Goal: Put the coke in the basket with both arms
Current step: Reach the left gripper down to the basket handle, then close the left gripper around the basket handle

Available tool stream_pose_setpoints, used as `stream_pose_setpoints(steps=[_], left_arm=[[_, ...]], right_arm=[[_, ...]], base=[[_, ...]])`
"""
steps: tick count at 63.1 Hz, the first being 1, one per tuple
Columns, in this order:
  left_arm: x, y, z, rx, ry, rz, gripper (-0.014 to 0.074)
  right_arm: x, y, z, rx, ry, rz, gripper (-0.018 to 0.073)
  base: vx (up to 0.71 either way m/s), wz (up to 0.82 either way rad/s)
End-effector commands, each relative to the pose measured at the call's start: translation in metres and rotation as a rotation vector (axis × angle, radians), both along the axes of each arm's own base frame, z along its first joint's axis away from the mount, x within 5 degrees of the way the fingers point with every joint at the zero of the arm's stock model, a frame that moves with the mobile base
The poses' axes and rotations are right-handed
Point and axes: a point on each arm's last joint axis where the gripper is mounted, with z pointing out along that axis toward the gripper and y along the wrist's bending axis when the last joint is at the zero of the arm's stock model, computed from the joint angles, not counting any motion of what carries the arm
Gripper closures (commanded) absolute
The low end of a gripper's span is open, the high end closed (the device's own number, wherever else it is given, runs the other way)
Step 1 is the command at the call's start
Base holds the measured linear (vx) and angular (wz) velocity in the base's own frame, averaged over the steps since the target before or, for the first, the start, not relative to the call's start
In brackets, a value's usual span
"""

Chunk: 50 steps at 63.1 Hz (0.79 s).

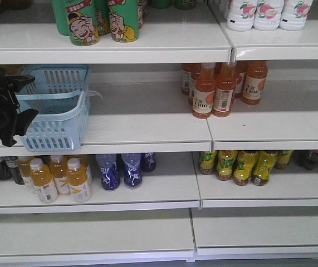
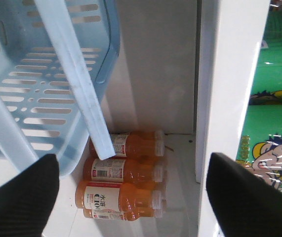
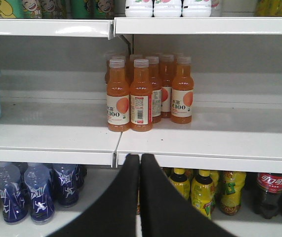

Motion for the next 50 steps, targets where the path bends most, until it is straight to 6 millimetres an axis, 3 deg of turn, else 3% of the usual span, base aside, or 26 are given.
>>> stream_pose_setpoints(steps=[1,50], left_arm=[[0.007,0.0,0.03,-0.05,-0.138,-0.012,0.0009],[0.036,0.005,0.022,-0.109,-0.151,0.013,0.0009]], right_arm=[[0.0,0.0,0.001,0.002,-0.068,-0.003,0.0569],[0.0,0.0,0.001,0.002,-0.068,-0.003,0.0569]], base=[[0.0,0.0],[0.0,0.0]])
